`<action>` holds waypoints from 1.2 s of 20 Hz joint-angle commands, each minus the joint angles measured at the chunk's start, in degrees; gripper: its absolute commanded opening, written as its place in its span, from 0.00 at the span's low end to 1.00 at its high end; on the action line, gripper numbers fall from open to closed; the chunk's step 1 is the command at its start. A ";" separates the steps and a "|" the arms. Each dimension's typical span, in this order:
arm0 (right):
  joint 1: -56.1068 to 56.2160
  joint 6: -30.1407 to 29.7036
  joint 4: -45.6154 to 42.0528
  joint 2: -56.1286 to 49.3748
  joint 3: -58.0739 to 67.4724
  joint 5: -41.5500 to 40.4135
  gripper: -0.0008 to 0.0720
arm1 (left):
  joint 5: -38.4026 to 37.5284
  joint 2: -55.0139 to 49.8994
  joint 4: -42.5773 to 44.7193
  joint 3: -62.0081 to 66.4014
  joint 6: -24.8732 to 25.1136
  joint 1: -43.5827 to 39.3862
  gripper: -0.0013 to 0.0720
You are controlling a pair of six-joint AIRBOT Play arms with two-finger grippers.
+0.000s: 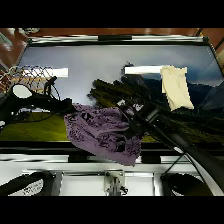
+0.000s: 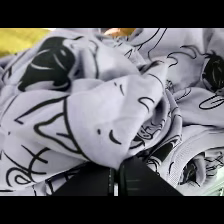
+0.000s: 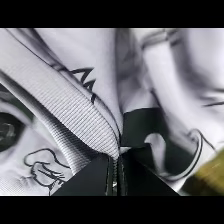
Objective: Fold the shirts.
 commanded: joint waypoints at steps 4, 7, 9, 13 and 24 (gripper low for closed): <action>0.02 -10.25 -1.95 4.81 17.94 6.99 0.10 | -2.75 0.04 -6.58 9.62 7.56 1.20 0.09; -1.73 -8.13 -2.01 3.58 19.69 11.45 0.10 | 3.91 0.02 -6.58 11.98 7.52 4.13 0.09; -4.26 -7.89 -0.37 1.84 19.69 10.45 0.10 | 7.89 -0.15 -6.56 11.93 7.50 7.30 0.09; -8.57 -8.57 11.47 -2.75 19.69 10.29 0.10 | 6.95 -3.13 -6.60 11.89 5.60 11.19 0.21; -8.59 -6.19 15.80 -9.75 19.69 10.34 0.10 | -8.13 -4.83 9.86 16.85 13.60 7.78 0.84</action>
